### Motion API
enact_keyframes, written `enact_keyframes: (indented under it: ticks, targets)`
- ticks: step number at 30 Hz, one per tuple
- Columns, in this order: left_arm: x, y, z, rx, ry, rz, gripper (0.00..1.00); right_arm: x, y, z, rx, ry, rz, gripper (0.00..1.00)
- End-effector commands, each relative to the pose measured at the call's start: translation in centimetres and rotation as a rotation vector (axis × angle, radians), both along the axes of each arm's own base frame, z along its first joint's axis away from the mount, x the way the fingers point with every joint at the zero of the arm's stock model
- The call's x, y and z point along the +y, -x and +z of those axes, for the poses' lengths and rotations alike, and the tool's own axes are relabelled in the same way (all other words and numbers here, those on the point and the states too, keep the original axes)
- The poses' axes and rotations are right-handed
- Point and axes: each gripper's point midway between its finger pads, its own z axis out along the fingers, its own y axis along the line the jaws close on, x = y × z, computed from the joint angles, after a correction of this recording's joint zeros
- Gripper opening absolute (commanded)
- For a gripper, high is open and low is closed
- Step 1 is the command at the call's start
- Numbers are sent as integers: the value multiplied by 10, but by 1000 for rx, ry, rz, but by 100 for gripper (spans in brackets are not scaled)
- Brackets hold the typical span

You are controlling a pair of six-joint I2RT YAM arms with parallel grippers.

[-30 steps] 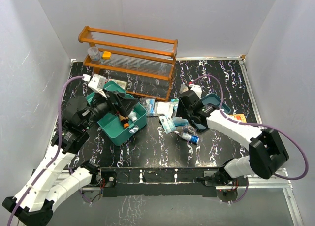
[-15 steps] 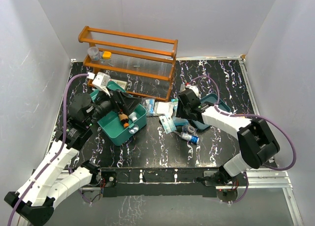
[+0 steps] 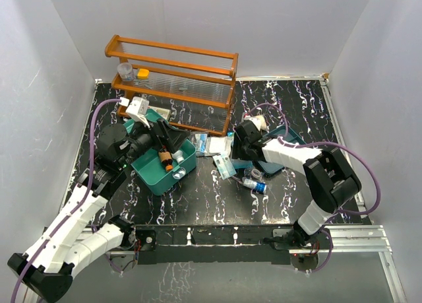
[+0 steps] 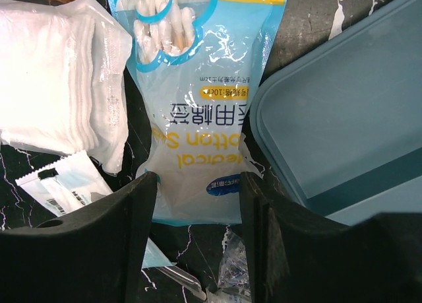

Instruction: Organize the medicine kit

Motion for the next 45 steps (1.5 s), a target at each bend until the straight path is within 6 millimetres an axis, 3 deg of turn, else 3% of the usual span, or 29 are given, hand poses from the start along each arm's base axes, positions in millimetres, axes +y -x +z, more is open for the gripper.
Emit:
enact_keyframes:
  ticks: [1,7,12,18,24,32,38,45]
  targets:
    - [2,-3,5,-21,13,17,84,7,-18,14,-47,-20,-3,52]
    - [3,-4,2,-10,13,28,84,6,-21,19,-46,3,-4,52]
    - [3,-6,2,-9,17,36,84,-1,-22,36,-79,15,-20,59]
    - [2,-10,2,-8,15,45,84,0,-23,25,-51,41,-8,63]
    - [1,-9,0,10,4,37,84,11,-31,20,-53,14,20,57]
    - [0,-9,0,18,21,37,84,17,-33,22,-65,4,64,36]
    - [-3,-10,-6,56,6,29,84,18,-27,40,-95,-30,83,27]
    - [-8,-16,-19,136,50,46,84,14,-8,65,-182,-145,55,22]
